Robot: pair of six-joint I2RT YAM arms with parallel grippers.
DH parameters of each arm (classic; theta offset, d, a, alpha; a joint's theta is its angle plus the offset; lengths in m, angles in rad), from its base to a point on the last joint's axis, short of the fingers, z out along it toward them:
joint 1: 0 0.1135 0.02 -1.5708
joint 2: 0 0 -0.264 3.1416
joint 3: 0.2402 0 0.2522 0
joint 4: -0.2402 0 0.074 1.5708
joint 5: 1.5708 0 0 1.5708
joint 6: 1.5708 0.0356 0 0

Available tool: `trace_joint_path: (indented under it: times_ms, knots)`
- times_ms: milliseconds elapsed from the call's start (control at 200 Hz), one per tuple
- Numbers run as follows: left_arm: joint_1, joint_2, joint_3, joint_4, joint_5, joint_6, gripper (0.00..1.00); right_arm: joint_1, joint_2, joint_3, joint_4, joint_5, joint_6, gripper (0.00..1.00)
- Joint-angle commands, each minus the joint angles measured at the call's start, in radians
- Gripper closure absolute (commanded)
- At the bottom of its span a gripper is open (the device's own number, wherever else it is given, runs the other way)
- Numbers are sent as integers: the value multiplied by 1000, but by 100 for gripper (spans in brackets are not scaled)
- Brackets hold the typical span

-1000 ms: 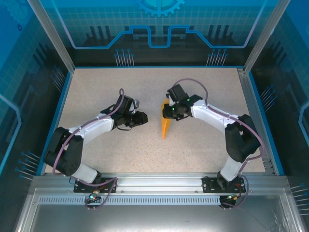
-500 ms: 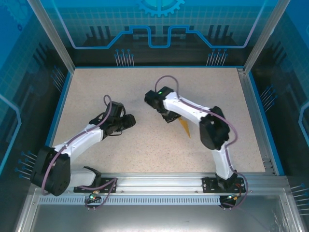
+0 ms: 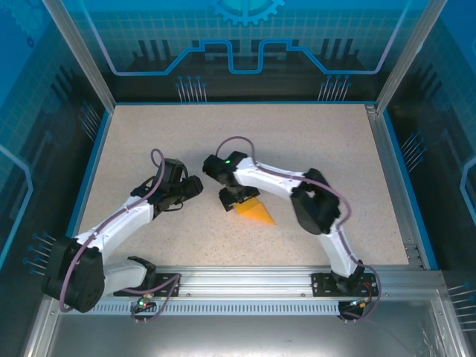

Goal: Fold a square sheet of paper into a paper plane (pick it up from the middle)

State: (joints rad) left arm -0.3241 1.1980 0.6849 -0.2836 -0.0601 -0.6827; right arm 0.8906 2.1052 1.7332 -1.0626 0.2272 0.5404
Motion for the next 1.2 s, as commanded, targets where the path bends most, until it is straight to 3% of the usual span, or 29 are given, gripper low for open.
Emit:
trace_joint_path:
  times_ms: [0,65,105,245,290,395,620,890,1030,1195]
  knots:
    - [13,-12,2,-9,12,-14,49,-70,-239,-160,289,-283,-26,18]
    - [13,-7,2,6,47,-9,48,-112,-350,-300,396,-390,-24,19]
    - [13,0,6,12,78,-6,48,-139,-405,-367,427,-400,-18,24]
    - [8,41,15,58,221,0,47,-267,-504,-617,563,-541,-2,65]
    - [7,60,19,74,268,-7,47,-298,-526,-692,624,-589,4,70]
    - [-10,102,19,113,347,-33,47,-344,-533,-795,707,-657,7,74]
    - [-67,195,48,137,394,-61,46,-354,-437,-809,788,-732,0,80]
    - [-87,263,75,138,417,-80,45,-376,-349,-831,840,-656,33,81]
    - [-87,285,83,147,436,-93,43,-408,-338,-954,1018,-669,182,80]
    - [-88,325,95,162,457,-105,40,-414,-325,-1101,1269,-664,482,80]
